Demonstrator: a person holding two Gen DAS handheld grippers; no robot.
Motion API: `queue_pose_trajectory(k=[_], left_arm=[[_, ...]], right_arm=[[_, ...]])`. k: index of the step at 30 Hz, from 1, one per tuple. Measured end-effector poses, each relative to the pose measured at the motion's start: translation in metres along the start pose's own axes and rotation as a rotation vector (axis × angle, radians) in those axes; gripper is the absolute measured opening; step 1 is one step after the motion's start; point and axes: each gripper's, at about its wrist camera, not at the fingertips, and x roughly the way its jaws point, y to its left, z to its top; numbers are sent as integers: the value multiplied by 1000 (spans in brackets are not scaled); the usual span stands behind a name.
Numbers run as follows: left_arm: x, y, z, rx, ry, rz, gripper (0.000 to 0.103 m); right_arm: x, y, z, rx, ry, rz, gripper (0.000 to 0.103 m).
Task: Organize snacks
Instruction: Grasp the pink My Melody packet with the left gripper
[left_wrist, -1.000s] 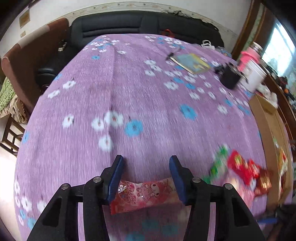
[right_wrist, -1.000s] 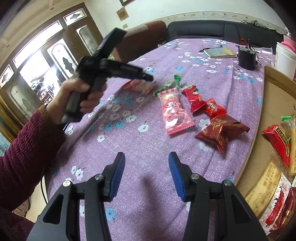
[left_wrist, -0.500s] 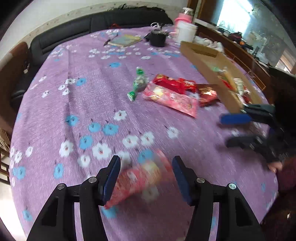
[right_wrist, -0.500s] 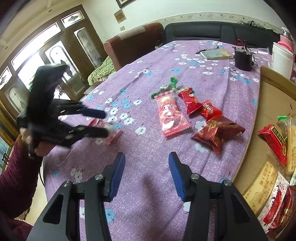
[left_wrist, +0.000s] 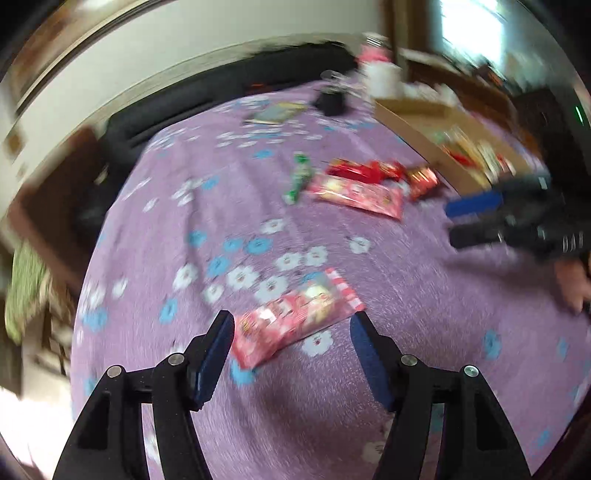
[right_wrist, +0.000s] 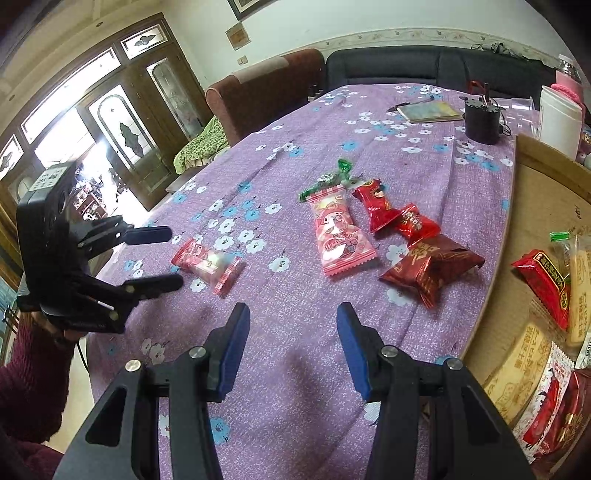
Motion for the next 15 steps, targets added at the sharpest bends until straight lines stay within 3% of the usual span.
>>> queue_pose_trajectory(k=[2, 4, 6, 8, 10, 12, 15], left_arm=[[8, -1, 6, 75, 15, 7, 69], [18, 5, 11, 124, 75, -45, 69], [21, 8, 13, 167, 80, -33, 69], [28, 8, 16, 211, 117, -80, 69], [31, 4, 15, 244, 122, -69, 69], [37, 2, 14, 248, 135, -79, 69], [39, 11, 16, 151, 122, -72, 66]], right_arm=[[-1, 0, 0, -1, -4, -4, 48], [-2, -2, 0, 4, -10, -7, 48], [-3, -4, 1, 16, -11, -5, 48], [-2, -6, 1, 25, -10, -7, 48], [-2, -6, 1, 23, -9, -10, 48], [-2, -5, 0, 20, -10, -12, 48], [-1, -7, 1, 26, -8, -12, 48]])
